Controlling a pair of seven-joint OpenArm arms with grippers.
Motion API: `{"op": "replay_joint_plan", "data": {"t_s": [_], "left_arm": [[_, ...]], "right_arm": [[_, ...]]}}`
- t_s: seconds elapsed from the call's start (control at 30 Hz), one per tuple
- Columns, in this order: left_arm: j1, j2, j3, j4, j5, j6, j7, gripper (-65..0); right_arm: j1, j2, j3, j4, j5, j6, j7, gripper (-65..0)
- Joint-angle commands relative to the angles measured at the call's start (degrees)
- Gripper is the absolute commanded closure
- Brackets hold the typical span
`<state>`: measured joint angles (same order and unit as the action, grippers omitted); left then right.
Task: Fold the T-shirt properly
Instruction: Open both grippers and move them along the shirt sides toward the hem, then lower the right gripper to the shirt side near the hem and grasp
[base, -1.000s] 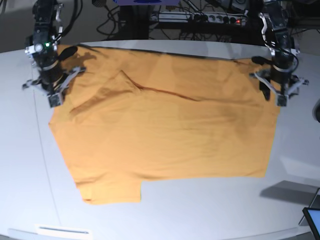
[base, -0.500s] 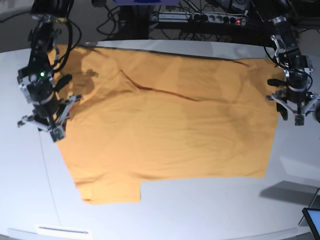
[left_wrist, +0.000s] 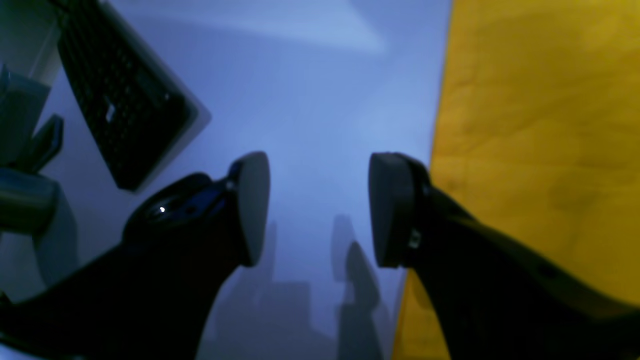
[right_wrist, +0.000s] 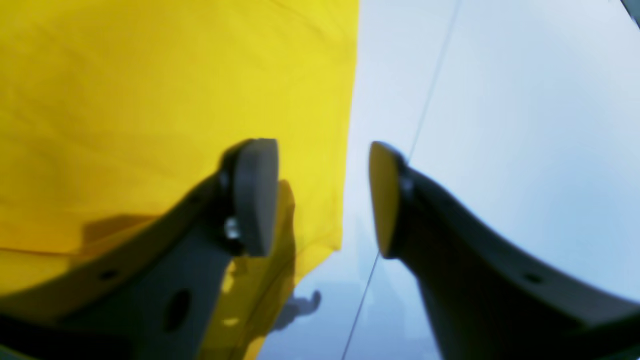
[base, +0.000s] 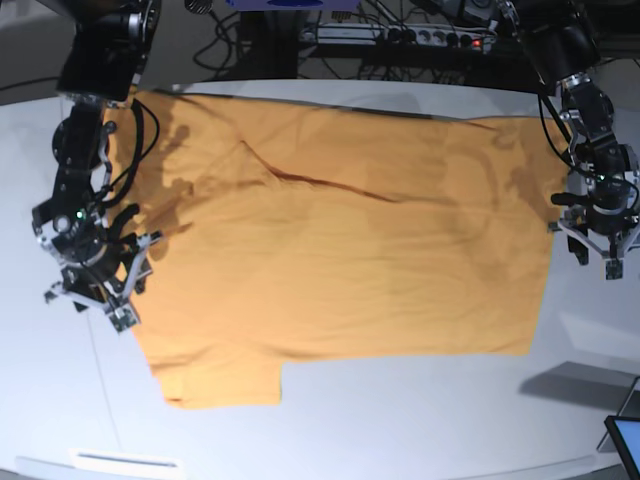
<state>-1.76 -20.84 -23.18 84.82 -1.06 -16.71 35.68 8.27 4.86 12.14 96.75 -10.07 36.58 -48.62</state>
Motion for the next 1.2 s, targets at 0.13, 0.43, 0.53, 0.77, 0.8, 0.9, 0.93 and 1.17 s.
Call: {"op": "replay_joint_plan", "data": {"t_s": [0.13,0.43,0.53,0.77,0.8,0.9,0.93,1.17], "left_arm": [[-4.0,-3.99,4.85,-4.33,0.05,0.31,-1.26,-32.1],[-7.78,-4.79,8.89,-6.0,-0.04,0.31,-1.26,-32.1],[-9.8,-4.7,8.89,-7.76,-0.04,0.31,-1.26,-32.1],[-14.02,-5.05,8.89,-13.83,-0.04,0.31,-1.26,-32.1],[-14.02,-5.05,8.89,-14.62,-0.04,0.31,-1.44,-32.1],[-14.81,-4.87,8.98,-15.32,-0.04,0.31,-1.62,-32.1],[-14.9,-4.87,8.98,-15.5,-0.04,0.31,-1.62,-32.1],[-14.99,-4.87,8.98,-15.41,-0.04,0.31,-1.62,-32.1]], "right_arm": [[6.19,1.77,0.12,-3.52,0.26,0.39,1.1,-36.4],[12.52,3.62,0.12,-13.01,0.26,1.53,1.46,-36.1],[15.42,3.62,0.12,-18.46,0.26,3.42,1.54,-36.0],[18.23,3.62,-0.05,-25.5,0.26,3.42,4.8,-36.0],[18.85,3.62,-0.05,-27.43,0.26,3.42,5.5,-36.0],[21.22,3.71,0.03,-33.41,0.26,3.42,6.82,-36.0],[21.66,3.71,0.03,-34.99,0.26,3.42,7.26,-36.0],[24.91,3.71,0.03,-40.35,0.26,3.42,9.1,-36.0]]}}
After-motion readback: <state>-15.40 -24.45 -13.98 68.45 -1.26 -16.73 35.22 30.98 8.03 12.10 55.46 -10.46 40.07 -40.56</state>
